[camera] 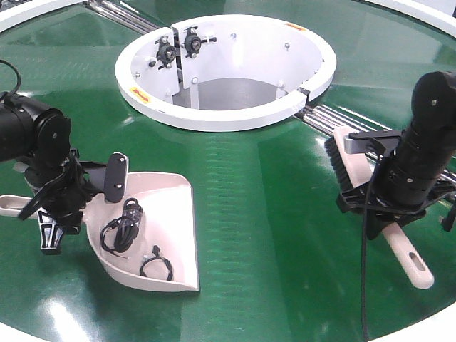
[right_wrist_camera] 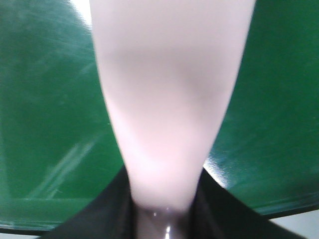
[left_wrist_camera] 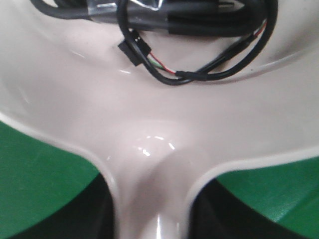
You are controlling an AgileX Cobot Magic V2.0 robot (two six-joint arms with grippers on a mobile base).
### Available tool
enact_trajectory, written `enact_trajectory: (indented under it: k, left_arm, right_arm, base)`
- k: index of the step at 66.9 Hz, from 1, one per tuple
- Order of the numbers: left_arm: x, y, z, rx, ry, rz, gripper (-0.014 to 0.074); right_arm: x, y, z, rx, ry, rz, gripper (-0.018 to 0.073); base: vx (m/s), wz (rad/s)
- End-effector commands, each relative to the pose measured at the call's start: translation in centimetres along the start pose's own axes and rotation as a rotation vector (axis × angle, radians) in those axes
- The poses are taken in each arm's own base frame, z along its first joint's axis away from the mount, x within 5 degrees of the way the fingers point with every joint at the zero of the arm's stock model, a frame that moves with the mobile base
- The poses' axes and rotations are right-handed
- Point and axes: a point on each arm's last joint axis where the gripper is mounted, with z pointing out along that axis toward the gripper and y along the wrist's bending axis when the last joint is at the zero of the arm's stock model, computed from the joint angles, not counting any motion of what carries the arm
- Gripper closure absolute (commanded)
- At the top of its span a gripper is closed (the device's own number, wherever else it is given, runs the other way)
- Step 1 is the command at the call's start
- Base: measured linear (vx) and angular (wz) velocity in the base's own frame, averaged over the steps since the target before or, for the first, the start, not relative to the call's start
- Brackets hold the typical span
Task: Clean and inspect green conveyor with broom and dustpan
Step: 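Lift the brush back beside its original spot with the right gripper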
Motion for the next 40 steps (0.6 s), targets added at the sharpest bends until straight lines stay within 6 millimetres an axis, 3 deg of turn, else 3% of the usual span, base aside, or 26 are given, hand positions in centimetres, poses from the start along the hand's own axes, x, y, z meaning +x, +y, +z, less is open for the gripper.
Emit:
enact_trajectory:
  k: [1, 40]
  left_arm:
    - [-0.07, 0.45, -2.15, -0.076, -0.035, -0.019, 0.0603]
    - [-0.07, 0.45, -2.15, -0.076, -0.035, -0.019, 0.0603]
  right_arm:
    - [0.26, 0.01, -2.18, -0.003, -0.082, -0.028, 0.0564]
    - [0.02, 0.14, -2.20, -0.006, -0.108, -0.040, 0.0564]
  base:
    - [0.00, 0.00]
    - [0.00, 0.00]
